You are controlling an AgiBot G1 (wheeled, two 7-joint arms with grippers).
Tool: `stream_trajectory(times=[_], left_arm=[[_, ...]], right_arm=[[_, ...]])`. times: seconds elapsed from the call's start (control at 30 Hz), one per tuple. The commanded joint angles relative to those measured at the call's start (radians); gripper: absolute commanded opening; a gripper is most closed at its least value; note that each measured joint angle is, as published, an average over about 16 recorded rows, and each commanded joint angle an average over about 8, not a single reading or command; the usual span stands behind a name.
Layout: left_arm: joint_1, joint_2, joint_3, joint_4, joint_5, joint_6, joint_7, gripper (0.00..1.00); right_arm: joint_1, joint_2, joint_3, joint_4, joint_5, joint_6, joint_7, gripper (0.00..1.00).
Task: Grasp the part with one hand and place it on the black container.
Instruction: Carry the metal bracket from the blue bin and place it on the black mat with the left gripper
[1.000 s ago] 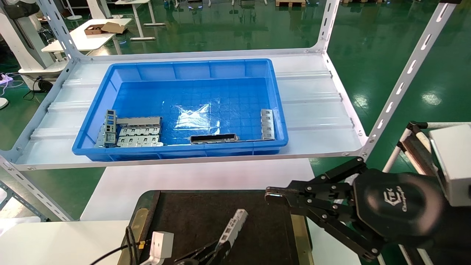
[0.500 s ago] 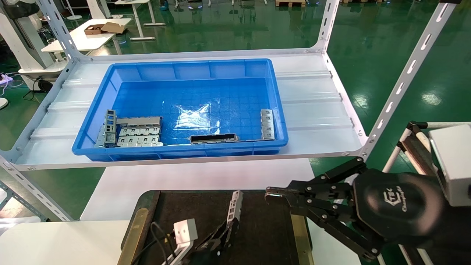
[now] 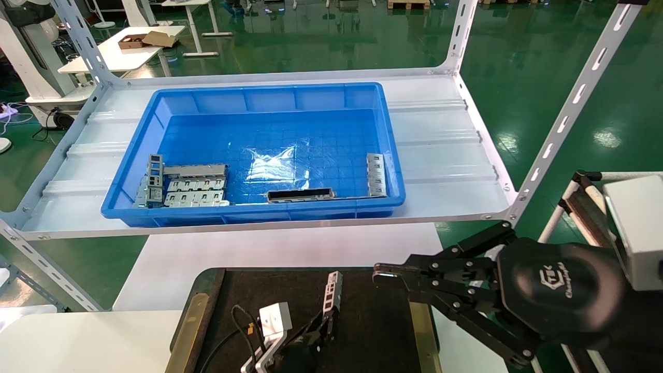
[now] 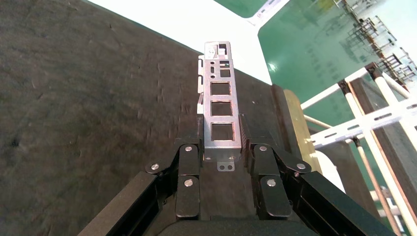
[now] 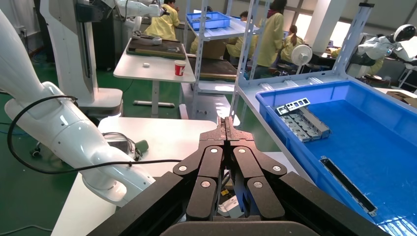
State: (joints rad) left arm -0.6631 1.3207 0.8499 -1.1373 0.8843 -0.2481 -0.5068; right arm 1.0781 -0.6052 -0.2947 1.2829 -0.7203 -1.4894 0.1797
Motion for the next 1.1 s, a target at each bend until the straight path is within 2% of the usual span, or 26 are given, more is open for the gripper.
stream_trajectory(times=[0.03, 0.43, 0.77, 0.83, 0.87, 1.03, 1.1], left_arm=[[-0.011, 0.007, 0.009, 0.013, -0.009, -0.006, 0.006, 0.00], [-0.024, 0.028, 0.008, 0.088, 0.055, -0.001, -0.050, 0.00], [-0.040, 0.033, 0.039, 0.135, 0.121, -0.003, -0.130, 0.00], [-0.044, 0.034, 0.048, 0.142, 0.133, -0.002, -0.148, 0.06], [-0.046, 0.034, 0.053, 0.145, 0.140, -0.001, -0.157, 0.15], [-0.055, 0.034, 0.077, 0.166, 0.170, -0.002, -0.204, 0.78], [-0.058, 0.035, 0.086, 0.175, 0.183, -0.005, -0.224, 0.97]], right_arm=[[0.000, 0.000, 0.000, 0.000, 0.000, 0.000, 0.000, 0.00], [0.000, 0.000, -0.001, 0.000, 0.001, 0.000, 0.000, 0.00], [0.000, 0.001, -0.001, 0.000, 0.001, 0.001, -0.001, 0.00], [0.000, 0.001, -0.001, 0.000, 0.001, 0.001, -0.001, 0.11], [0.000, 0.001, -0.002, 0.000, 0.001, 0.001, -0.001, 0.23], [0.000, 0.001, -0.002, 0.000, 0.001, 0.001, -0.001, 0.85], [0.000, 0.001, -0.002, 0.000, 0.001, 0.001, -0.001, 1.00]])
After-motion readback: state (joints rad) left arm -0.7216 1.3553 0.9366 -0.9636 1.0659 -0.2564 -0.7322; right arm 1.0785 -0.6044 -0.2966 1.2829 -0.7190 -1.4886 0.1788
